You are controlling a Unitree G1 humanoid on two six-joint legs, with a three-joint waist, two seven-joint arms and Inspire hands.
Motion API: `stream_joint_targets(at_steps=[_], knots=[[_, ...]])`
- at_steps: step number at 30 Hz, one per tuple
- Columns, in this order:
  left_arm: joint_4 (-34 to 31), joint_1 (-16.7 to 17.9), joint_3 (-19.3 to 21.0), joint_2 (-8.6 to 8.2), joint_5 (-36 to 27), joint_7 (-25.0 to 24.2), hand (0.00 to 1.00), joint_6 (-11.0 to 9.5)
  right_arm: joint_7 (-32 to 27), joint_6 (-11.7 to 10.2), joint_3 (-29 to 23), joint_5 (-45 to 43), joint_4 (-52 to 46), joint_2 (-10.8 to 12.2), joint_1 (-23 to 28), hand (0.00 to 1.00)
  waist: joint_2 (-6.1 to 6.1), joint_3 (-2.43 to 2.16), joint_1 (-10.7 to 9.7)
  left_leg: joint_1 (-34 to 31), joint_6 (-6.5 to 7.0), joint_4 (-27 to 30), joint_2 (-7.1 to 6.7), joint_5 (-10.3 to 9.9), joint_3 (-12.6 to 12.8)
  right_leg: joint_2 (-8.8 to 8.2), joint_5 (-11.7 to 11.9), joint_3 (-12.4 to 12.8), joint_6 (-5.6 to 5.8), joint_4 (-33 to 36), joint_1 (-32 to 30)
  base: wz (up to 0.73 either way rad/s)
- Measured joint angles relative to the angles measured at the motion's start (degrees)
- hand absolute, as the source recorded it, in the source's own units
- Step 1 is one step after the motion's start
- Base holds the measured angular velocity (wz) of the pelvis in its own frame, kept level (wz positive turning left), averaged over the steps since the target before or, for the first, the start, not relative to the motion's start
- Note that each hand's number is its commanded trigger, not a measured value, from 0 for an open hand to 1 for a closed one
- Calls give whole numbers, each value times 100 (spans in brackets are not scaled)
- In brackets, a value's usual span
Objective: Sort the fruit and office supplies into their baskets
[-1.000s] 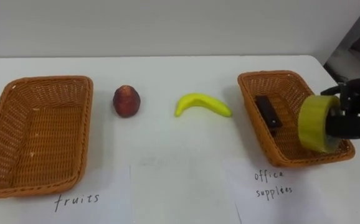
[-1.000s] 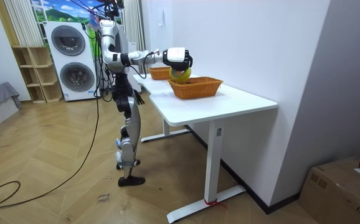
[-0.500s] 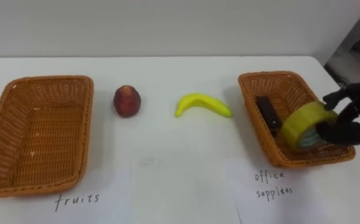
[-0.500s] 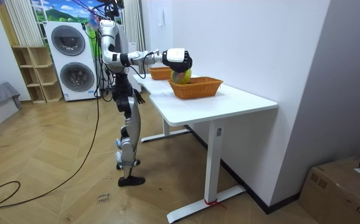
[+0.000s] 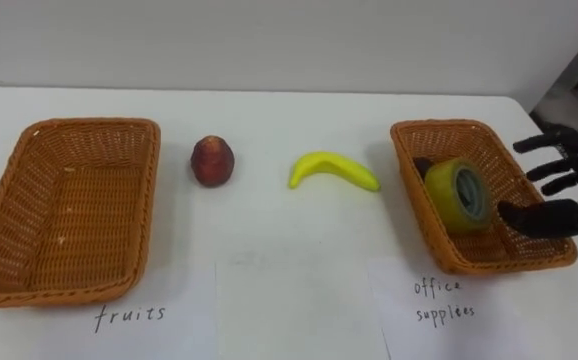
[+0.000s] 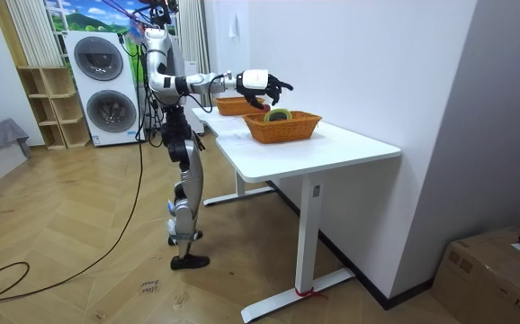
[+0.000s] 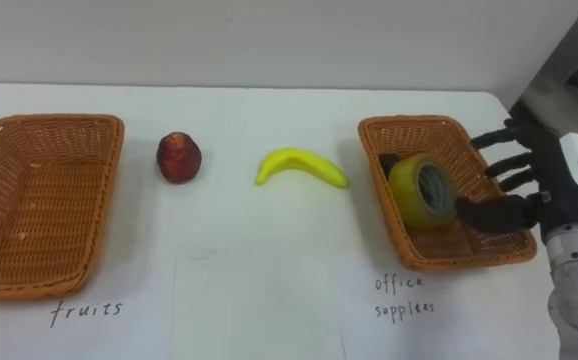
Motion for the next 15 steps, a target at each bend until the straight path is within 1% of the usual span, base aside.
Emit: stream_joint_targets(at_steps=[15], knots=[[0, -15, -7, 0, -9, 2, 0, 0, -1, 0, 5, -3, 0, 0, 0, 0, -10, 5, -4, -2, 0, -2, 0, 0, 7, 0, 0, 1, 0, 0, 0, 0]])
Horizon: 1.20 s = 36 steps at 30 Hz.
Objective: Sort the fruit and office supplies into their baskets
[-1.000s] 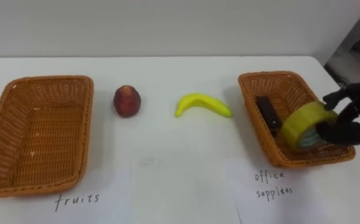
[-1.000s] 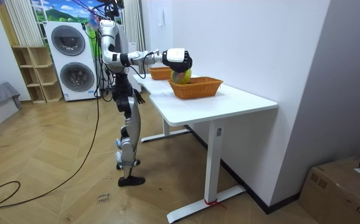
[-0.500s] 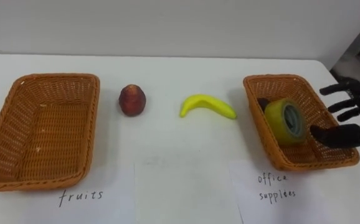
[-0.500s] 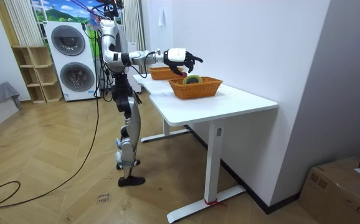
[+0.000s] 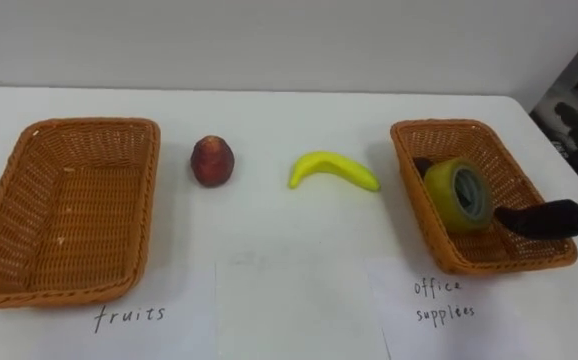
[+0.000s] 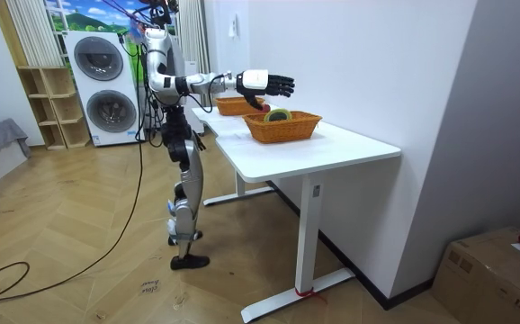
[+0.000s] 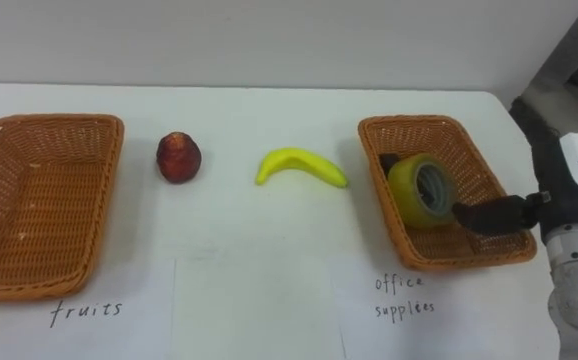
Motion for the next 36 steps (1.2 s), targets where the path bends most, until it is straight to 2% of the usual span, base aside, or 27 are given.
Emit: stream_joint_targets(at_steps=[8, 13, 19, 24, 26, 29, 33, 36], knots=[[76, -99, 0, -4, -9, 0, 0, -9, -25, -16, 27, -36, -16, 0, -28, 0, -32, 9, 45, 6, 0, -20, 2, 0, -28, -2, 0, -69, 0, 2, 24, 1], [272, -133, 1, 0, -5, -61, 0, 5, -166, -18, 20, -46, -39, 0, -228, 0, -51, 26, -10, 12, -1, -5, 0, 0, -81, -5, 0, -117, 0, -8, 63, 6], [273, -151, 72, -1, -5, -162, 0, 5, -260, -32, 10, 183, -108, -3, -476, 0, -68, 25, 22, 11, -1, 2, -2, 1, -123, -10, 0, -153, 0, -5, 72, 3], [376, -283, 89, -1, -4, -162, 0, -7, -334, -137, 21, 482, -109, -3, -638, 0, -104, 27, 162, 16, -2, 34, -2, 2, -128, -11, 0, -159, 0, -4, 77, 0], [391, -277, 100, -1, -5, -154, 0, -10, -340, -142, 38, 465, -129, -4, -690, 0, -129, 37, 288, 14, -2, 21, -2, 1, -117, -12, 0, -158, 0, -4, 76, 0], [392, -185, 100, 3, -7, -104, 0, 3, -452, -141, 125, 334, -152, -5, -772, 0, -160, 48, 332, -8, -2, 21, 0, 1, -122, -11, 0, -159, 0, -4, 59, 0], [417, -66, 99, 6, -9, -25, 0, 10, -509, -139, 302, 251, -158, -7, -799, 0, -188, 29, 379, -13, -2, 30, -1, 1, -140, -8, 0, -162, 0, -4, 57, 0], [457, -45, 98, 26, -12, -3, 0, 11, -528, -138, 435, 261, -158, -7, -799, 0, -193, 21, 498, -30, -1, 35, -5, 1, -140, -13, 0, -164, 0, -1, 36, 0]])
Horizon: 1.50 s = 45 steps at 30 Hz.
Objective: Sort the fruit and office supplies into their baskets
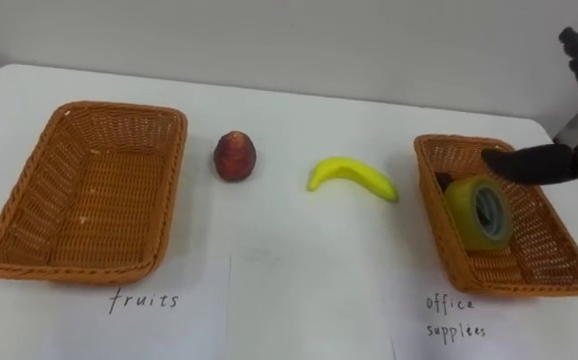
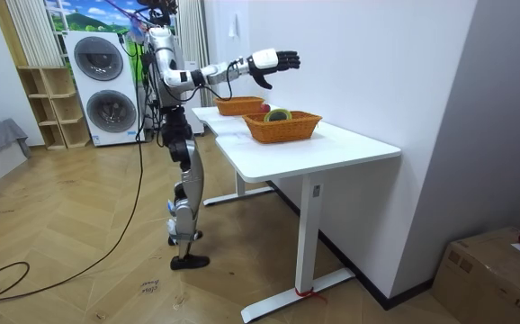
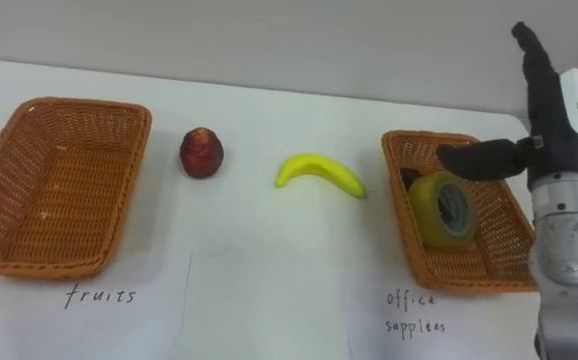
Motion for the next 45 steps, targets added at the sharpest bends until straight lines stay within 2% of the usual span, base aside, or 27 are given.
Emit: stream_joint_targets(at_steps=[6, 11, 14, 17, 20, 24, 34, 38, 43, 45], knots=[[88, -117, -2, 32, -8, 6, 0, -1, -43, -1, 488, -7, 5, 1, 0, 0, 8, -11, 110, -188, -1, 79, -4, 1, -73, -20, 1, -138, -1, -2, -74, 9], [96, -225, -9, 36, -9, -1, 0, 113, -105, -1, 550, -13, 13, 1, -10, 0, 9, -33, 124, -480, -3, 193, -14, 10, -201, -51, 4, -301, -7, 10, -254, 15], [95, -283, -44, 36, 2, -1, 0, 117, -132, 1, 676, -68, 107, 1, -148, 0, -10, -62, 133, -627, -2, 210, -12, 29, -206, -57, 16, -312, -25, 9, -394, 3], [116, -374, -43, 40, -3, 0, 0, 117, -131, 5, 854, -80, 139, 1, -425, 0, -22, -65, 142, -789, -7, 207, -12, 68, -193, -59, 40, -320, -54, 16, -567, -1], [118, -464, -179, 83, -112, 3, 0, 108, -137, -2, 1089, -89, 283, 0, -727, 0, -67, -28, 143, -862, -24, 215, -6, 92, -197, -49, 55, -351, -69, 6, -640, 1], [119, -490, -412, 87, -441, -2, 0, 105, -131, 4, 1233, -195, 573, 0, -961, 0, -71, -22, 139, -876, -23, 199, -10, 91, -210, -62, 55, -429, -68, -3, -648, 4], [197, -488, -559, 120, -673, -22, 0, 108, -129, 4, 1271, -284, 599, -1, -1086, 0, -45, 10, 157, -966, -20, 194, -8, 94, -225, -72, 55, -552, -68, -8, -746, 1], [203, -489, -560, 125, -672, -22, 0, 108, -13, 4, 1468, -285, 632, -4, -1085, 0, -45, 10, 155, -964, -20, 195, -8, 94, -225, -77, 55, -591, -68, -8, -745, 0], [244, -489, -560, 132, -672, -22, 0, 108, 104, 4, 1475, -285, 632, -17, -1086, 0, -43, 12, 230, -944, -20, 196, -8, 94, -225, -79, 55, -600, -68, -8, -702, 0], [252, -489, -562, 134, -673, -22, 0, 108, 136, 4, 1475, -286, 632, -18, -1086, 0, -34, 28, 259, -913, -20, 195, -7, 93, -229, -79, 55, -602, -68, -10, -670, 0]])
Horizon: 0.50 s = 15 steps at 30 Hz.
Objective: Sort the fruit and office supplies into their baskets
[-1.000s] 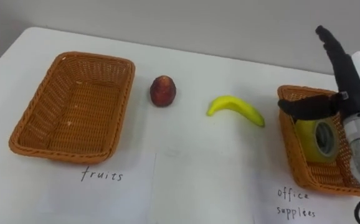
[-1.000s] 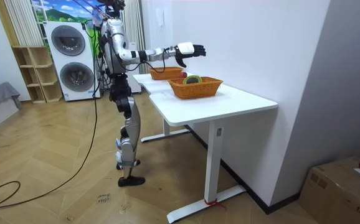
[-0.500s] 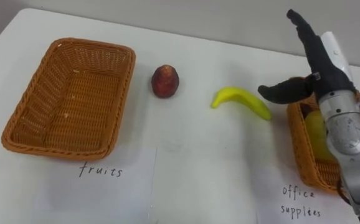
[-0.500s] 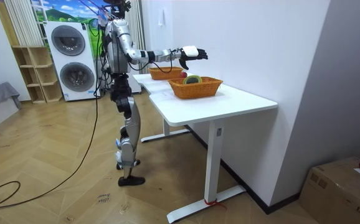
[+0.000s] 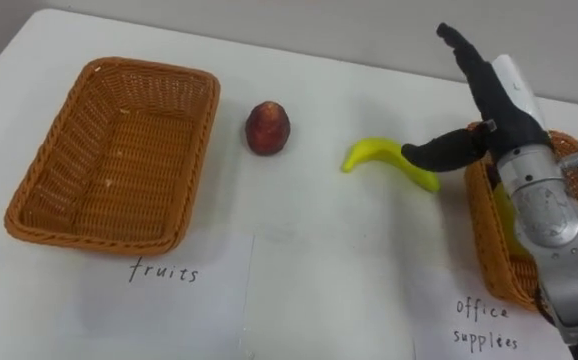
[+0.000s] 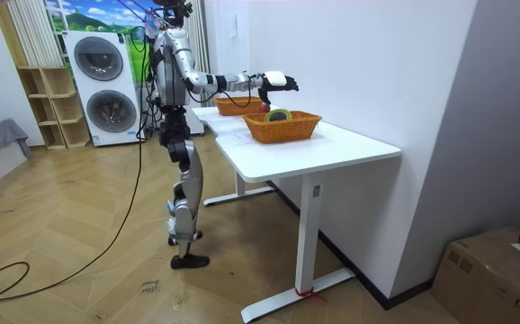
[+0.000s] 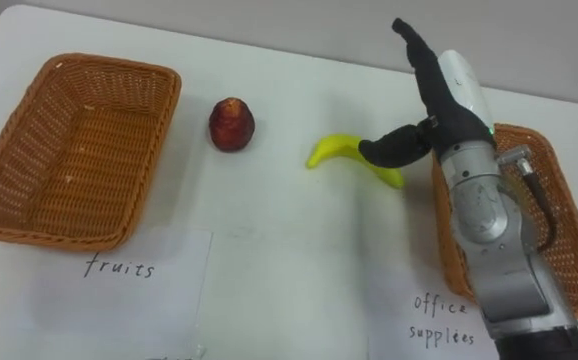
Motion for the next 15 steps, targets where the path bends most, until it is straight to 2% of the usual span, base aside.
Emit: stream_joint_targets(at_steps=[1, 3, 15], knots=[[5, 0, -1, 0, 1, -1, 0, 0, 31, 0, 1, -1, 0, 0, 0, 0, 9, 23, 5, 38, 0, -10, 2, -1, -4, 0, 0, -5, 0, 0, 38, 0], [32, -2, 0, 11, 1, -1, 0, 0, 76, 0, 2, -4, 0, -1, -2, 0, 13, 28, 17, 47, 0, -33, 0, -1, -33, 0, -1, -16, 1, 0, 53, 2], [50, 14, 5, 27, 53, -110, 0, 14, 113, 0, 1, -221, 23, -15, -2, 0, -17, 9, 43, 68, 0, 26, -8, 1, -98, -2, -1, -24, 1, 1, 83, 1]])
